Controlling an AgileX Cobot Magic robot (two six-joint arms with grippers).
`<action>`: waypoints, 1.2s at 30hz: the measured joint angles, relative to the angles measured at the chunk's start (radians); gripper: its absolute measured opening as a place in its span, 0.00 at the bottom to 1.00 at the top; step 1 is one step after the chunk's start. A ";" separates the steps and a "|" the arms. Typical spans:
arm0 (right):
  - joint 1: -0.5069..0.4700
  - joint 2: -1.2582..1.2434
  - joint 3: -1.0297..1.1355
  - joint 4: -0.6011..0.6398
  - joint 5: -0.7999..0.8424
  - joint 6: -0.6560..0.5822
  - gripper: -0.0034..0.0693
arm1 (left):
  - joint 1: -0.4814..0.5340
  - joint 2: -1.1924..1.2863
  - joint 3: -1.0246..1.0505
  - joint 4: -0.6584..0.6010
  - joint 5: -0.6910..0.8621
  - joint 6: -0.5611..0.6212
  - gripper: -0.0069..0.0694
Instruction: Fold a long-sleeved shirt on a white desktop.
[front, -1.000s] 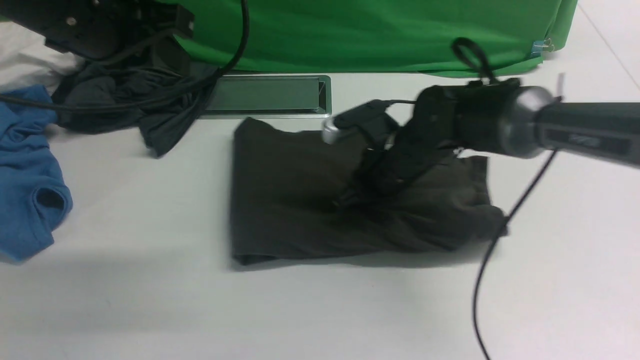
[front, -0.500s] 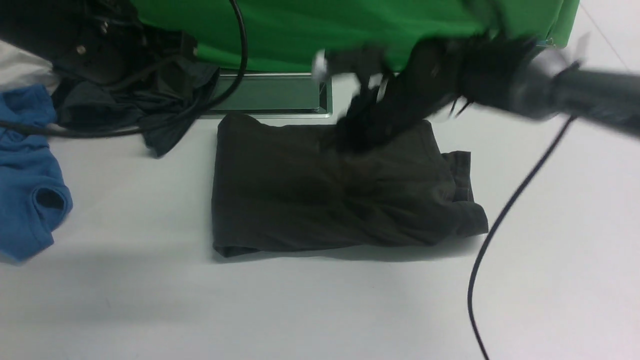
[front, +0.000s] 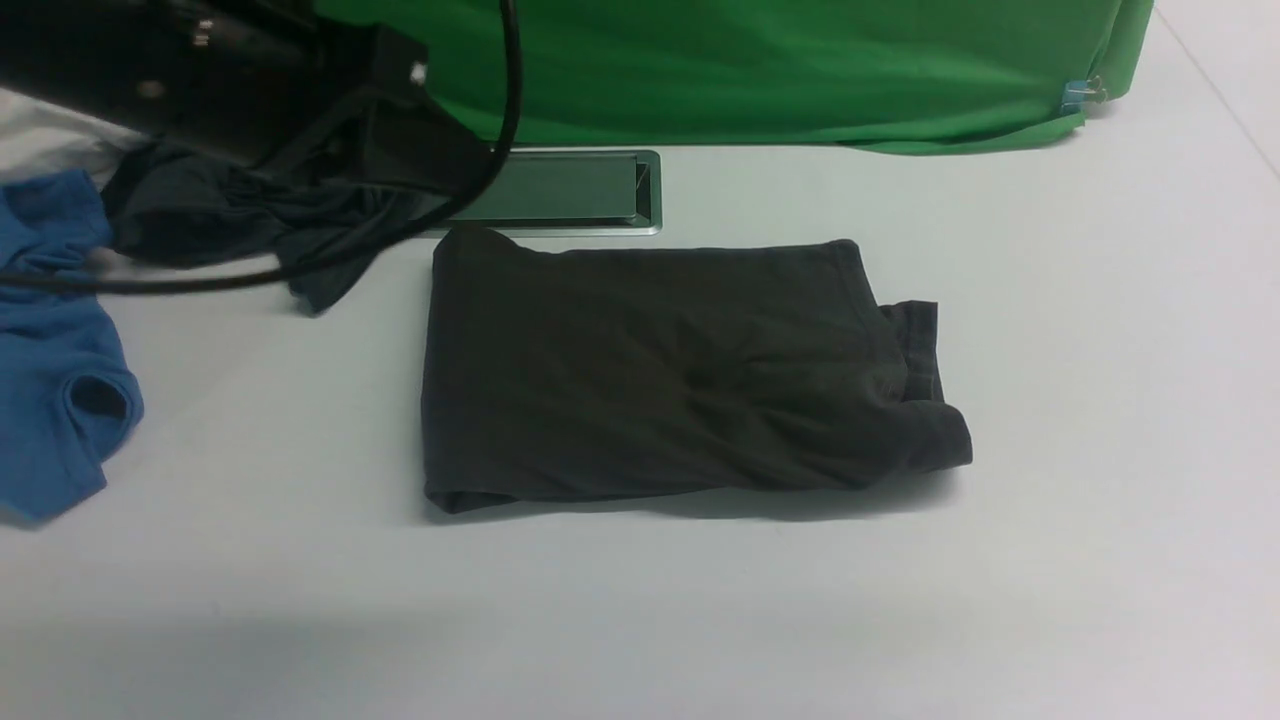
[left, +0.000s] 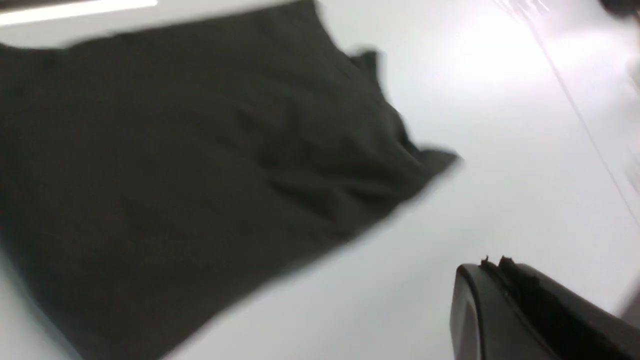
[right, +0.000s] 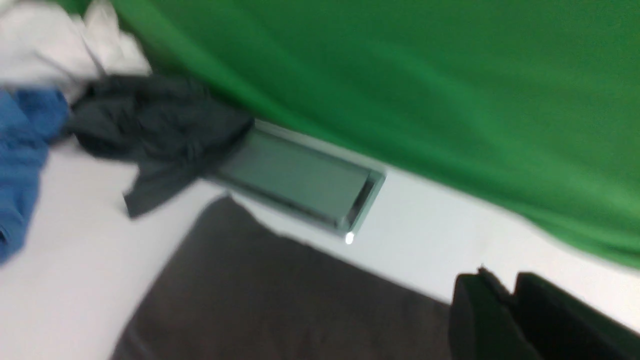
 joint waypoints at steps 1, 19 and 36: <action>-0.001 -0.040 0.022 0.000 -0.021 -0.002 0.16 | 0.000 -0.024 0.002 0.013 0.017 -0.005 0.11; -0.009 -0.793 0.961 -0.088 -0.562 -0.009 0.17 | 0.000 -0.953 0.456 0.377 0.049 -0.405 0.11; -0.009 -1.117 1.057 -0.104 -0.223 0.094 0.07 | 0.000 -1.339 0.638 0.371 -0.057 -0.351 0.11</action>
